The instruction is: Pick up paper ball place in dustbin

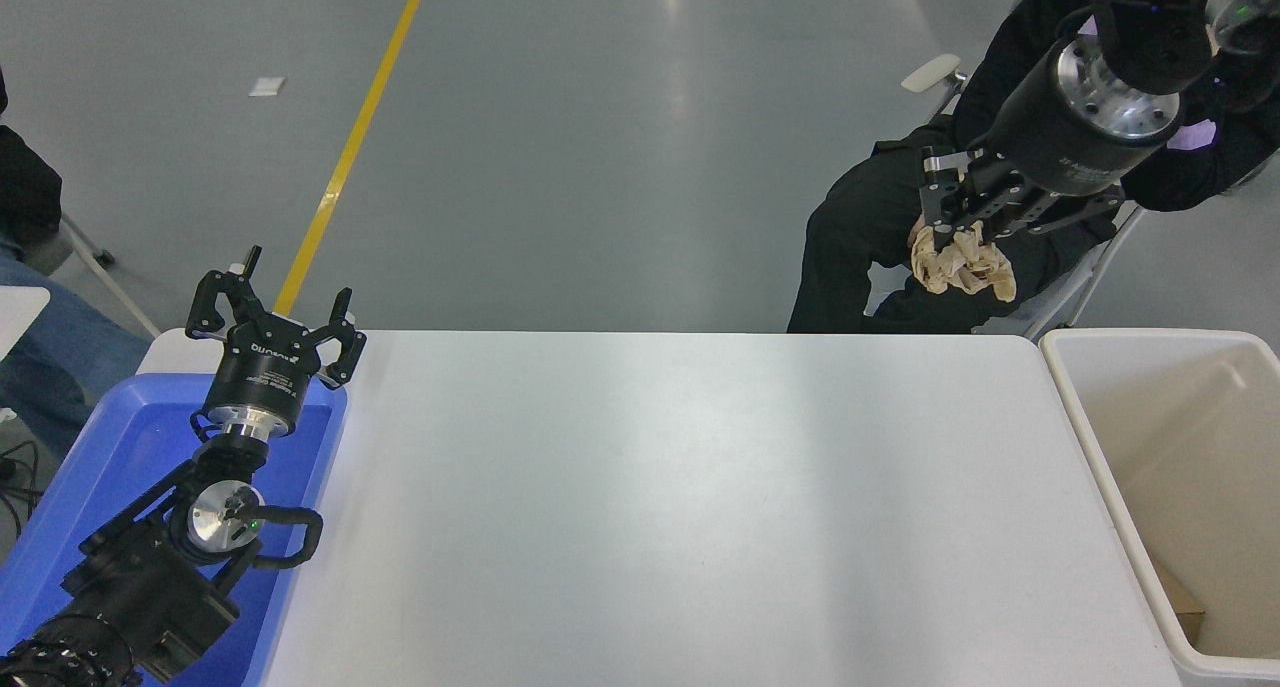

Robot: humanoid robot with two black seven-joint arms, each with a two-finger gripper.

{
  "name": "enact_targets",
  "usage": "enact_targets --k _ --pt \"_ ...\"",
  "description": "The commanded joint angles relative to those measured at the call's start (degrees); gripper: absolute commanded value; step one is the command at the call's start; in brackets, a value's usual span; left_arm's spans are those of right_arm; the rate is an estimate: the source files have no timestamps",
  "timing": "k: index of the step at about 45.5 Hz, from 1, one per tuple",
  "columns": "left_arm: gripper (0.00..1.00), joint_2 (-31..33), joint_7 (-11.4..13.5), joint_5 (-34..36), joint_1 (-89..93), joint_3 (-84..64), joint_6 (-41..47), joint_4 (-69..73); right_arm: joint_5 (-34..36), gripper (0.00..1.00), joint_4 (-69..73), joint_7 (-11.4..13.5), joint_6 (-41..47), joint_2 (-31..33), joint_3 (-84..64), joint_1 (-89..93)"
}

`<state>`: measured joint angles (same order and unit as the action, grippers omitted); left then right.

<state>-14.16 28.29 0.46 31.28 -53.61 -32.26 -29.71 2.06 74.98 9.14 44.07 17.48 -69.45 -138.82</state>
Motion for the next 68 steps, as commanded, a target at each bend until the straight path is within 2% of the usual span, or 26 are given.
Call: enact_targets --k 1,21,32,39,46,52,60,68 --pt "0.98 0.0 0.0 0.0 0.0 0.0 0.0 0.0 0.1 0.0 1.0 0.0 0.9 0.8 -1.4 -3.6" --pt "0.98 -0.1 0.0 0.0 -0.1 0.0 0.1 0.0 -0.4 0.0 0.6 0.0 0.9 1.6 -3.8 -1.5" --pt "0.98 -0.1 0.1 -0.1 -0.2 0.0 0.1 0.0 -2.0 0.0 0.5 0.2 0.9 12.3 -10.4 1.4" --pt "0.98 -0.1 0.1 -0.1 -0.2 0.0 0.1 0.0 -7.2 0.0 0.2 0.3 0.9 19.9 -12.8 3.5" --pt "0.98 -0.1 0.1 -0.1 -0.2 0.0 0.1 0.0 -8.2 0.0 -0.3 0.2 0.9 23.9 -15.4 8.4" --pt "0.98 -0.1 0.1 -0.1 -0.2 0.0 0.1 0.0 -8.2 0.0 -2.5 0.2 -7.1 29.3 -14.7 14.2" --pt "0.98 -0.1 0.1 -0.1 -0.3 0.0 0.1 0.0 -8.2 0.0 -8.3 0.2 -23.5 29.5 -10.2 31.5" --pt "0.98 -0.1 0.1 -0.1 -0.2 0.0 0.1 0.0 -8.2 0.0 -15.9 0.1 -36.1 29.4 -1.4 48.7"
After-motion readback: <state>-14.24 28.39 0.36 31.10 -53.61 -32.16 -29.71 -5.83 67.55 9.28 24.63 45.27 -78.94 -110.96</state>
